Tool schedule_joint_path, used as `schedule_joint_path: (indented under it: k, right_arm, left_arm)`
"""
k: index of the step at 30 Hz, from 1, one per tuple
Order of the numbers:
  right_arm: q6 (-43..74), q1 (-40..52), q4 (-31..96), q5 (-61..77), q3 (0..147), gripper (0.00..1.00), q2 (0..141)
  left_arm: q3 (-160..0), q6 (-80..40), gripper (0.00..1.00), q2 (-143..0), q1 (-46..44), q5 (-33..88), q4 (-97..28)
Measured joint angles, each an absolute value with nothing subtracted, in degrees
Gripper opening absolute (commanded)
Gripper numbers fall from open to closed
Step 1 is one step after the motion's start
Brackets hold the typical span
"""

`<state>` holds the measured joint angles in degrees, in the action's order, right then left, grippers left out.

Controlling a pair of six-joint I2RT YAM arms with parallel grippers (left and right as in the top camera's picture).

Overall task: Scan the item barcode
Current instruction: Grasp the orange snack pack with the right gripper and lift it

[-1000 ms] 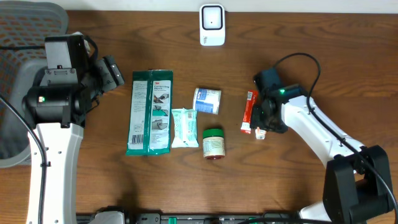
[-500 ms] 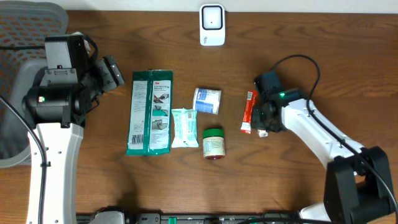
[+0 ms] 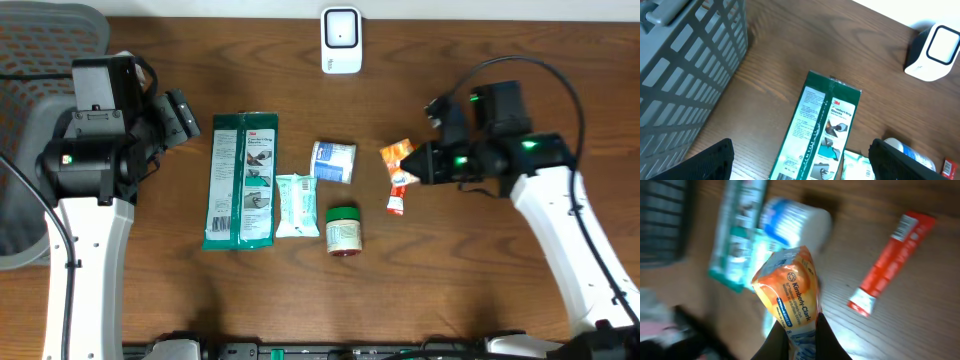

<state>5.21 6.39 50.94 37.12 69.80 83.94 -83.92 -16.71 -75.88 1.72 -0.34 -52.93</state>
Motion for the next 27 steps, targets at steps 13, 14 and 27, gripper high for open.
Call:
schedule_joint_path:
  k: [13,14,27]
  right_arm:
    - [-0.78,-2.81,42.35,73.69,69.80,0.01,84.01]
    - [-0.84,-2.83,42.35,75.02,69.80,0.01,84.01]
    - [5.96,-2.83,28.47,85.21,69.73,0.01,84.01]
  left_arm:
    - [-83.92,-16.73,0.89,-75.88,1.72,1.02,-49.58]
    - [-83.92,-16.67,0.98,-75.88,1.72,1.78,-49.43]
    - [-83.92,-15.81,0.80,-76.49,-1.21,41.69,-39.33]
